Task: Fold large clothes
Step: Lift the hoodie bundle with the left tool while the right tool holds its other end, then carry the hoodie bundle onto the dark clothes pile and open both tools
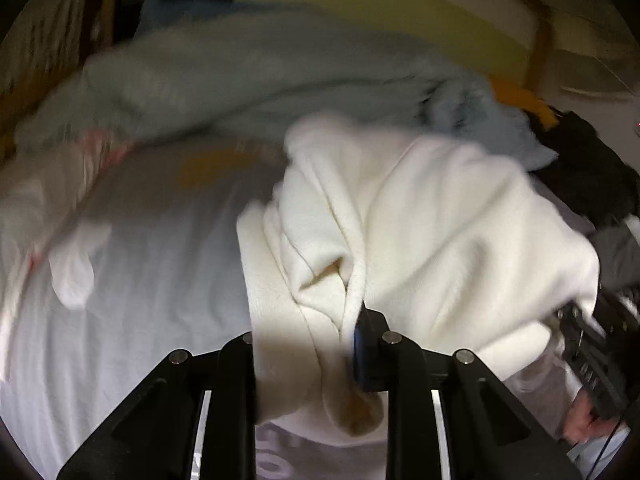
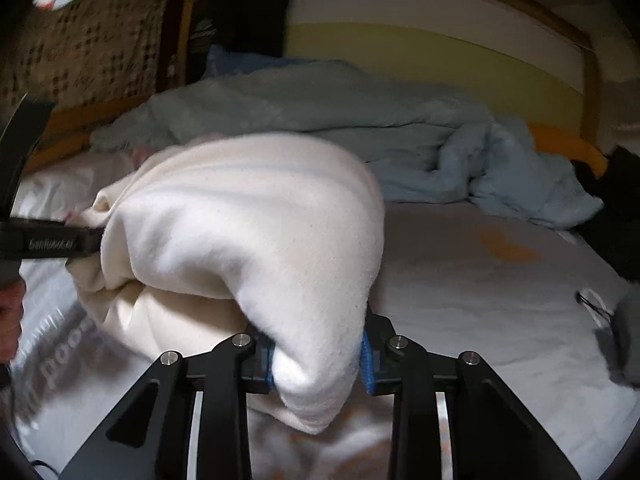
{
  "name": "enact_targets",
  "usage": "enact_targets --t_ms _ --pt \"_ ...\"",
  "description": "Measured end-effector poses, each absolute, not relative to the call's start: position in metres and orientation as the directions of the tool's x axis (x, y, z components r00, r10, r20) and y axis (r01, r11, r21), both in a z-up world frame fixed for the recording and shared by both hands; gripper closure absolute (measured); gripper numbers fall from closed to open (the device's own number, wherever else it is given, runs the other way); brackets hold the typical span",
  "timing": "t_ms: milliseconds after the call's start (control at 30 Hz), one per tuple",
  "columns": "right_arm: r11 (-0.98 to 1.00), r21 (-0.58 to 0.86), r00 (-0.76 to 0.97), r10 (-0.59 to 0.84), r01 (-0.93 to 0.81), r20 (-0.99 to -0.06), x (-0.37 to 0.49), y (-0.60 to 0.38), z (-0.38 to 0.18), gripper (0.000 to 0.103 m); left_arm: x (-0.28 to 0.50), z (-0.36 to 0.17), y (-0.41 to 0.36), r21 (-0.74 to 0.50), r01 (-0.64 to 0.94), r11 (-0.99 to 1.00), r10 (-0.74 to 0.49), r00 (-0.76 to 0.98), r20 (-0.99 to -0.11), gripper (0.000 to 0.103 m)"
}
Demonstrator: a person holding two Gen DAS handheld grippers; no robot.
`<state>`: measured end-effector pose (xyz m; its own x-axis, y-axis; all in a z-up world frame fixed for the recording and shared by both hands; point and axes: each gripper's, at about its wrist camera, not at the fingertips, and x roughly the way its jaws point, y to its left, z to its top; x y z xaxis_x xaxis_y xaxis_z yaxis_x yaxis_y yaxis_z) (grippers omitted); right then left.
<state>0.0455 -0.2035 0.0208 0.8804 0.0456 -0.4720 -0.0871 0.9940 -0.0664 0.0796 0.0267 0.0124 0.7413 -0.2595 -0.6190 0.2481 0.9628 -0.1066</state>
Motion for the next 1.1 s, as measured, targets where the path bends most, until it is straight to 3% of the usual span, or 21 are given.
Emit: enact_targets --t_ms 133,300,567,700,800,867,933,1000,1067,1100 --pt "0.977 -0.21 0.933 -0.04 -0.039 -0.358 0.008 -0.217 0.045 0.074 0.055 0.039 -0.004 -0.091 0.312 0.946 -0.308 0.767 -0.563 0.081" --pt "0.987 -0.156 0.913 -0.09 0.029 -0.399 -0.013 -0.268 0.074 0.075 0.042 0.054 -0.057 -0.15 0.372 0.916 -0.391 0.746 -0.539 0.082" --pt "0.959 -0.214 0.941 -0.238 0.188 -0.241 -0.059 -0.349 0.13 0.076 0.031 0.103 -0.167 -0.094 0.514 0.853 -0.498 0.747 -0.44 0.082" --pt "0.932 -0.23 0.941 -0.315 0.281 -0.124 -0.072 -0.406 0.175 0.076 0.036 0.137 -0.235 -0.119 0.576 0.809 -0.578 0.741 -0.342 0.082" --pt "0.884 -0.249 0.909 -0.415 0.396 -0.029 -0.074 -0.457 0.198 0.076 0.057 0.158 -0.296 -0.198 0.623 0.756 -0.654 0.724 -0.219 0.082" --pt "0.835 -0.25 0.867 -0.498 0.49 0.035 -0.078 -0.492 0.204 0.076 0.069 0.16 -0.335 -0.262 0.67 0.695 -0.712 0.692 -0.12 0.082" --pt "0.776 -0.233 0.807 -0.585 0.586 0.077 -0.089 -0.535 0.2 0.075 0.074 0.147 -0.39 -0.247 0.728 0.64 -0.763 0.639 -0.092 0.081" --pt "0.719 -0.232 0.742 -0.67 0.655 0.02 -0.094 -0.577 0.178 0.074 0.081 0.116 -0.436 -0.272 0.742 0.612 -0.79 0.584 -0.185 0.081" --pt "0.696 -0.239 0.682 -0.715 0.677 -0.152 -0.095 -0.623 0.139 0.074 0.087 0.069 -0.481 -0.29 0.735 0.613 -0.785 0.526 -0.327 0.081" --pt "0.69 -0.236 0.634 -0.723 0.685 -0.274 -0.095 -0.647 0.113 0.074 0.084 0.041 -0.505 -0.234 0.734 0.638 -0.75 0.524 -0.404 0.081"
